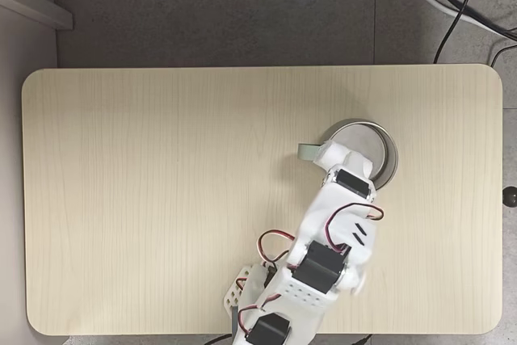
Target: Grasp a dressing and put it in the cup.
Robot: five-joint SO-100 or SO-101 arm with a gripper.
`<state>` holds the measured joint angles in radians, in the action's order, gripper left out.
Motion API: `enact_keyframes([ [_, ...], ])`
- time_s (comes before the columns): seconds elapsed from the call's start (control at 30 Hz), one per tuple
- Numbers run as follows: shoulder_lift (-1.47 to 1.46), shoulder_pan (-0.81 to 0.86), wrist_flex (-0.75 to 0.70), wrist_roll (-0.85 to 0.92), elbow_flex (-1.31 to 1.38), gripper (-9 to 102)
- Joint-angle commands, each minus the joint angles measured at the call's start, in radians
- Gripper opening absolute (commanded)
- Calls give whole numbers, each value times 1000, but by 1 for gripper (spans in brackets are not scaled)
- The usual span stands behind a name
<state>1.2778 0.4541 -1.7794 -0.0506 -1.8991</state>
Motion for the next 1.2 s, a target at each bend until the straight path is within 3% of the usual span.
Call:
enact_keyframes([
  [0.0, 3, 15, 51, 17, 63, 0],
  [0.53, 23, 38, 224, 49, 275, 0],
  [0.8, -23, 49, 224, 28, 261, 24],
  [1.17, -67, 63, 212, 35, 252, 25],
])
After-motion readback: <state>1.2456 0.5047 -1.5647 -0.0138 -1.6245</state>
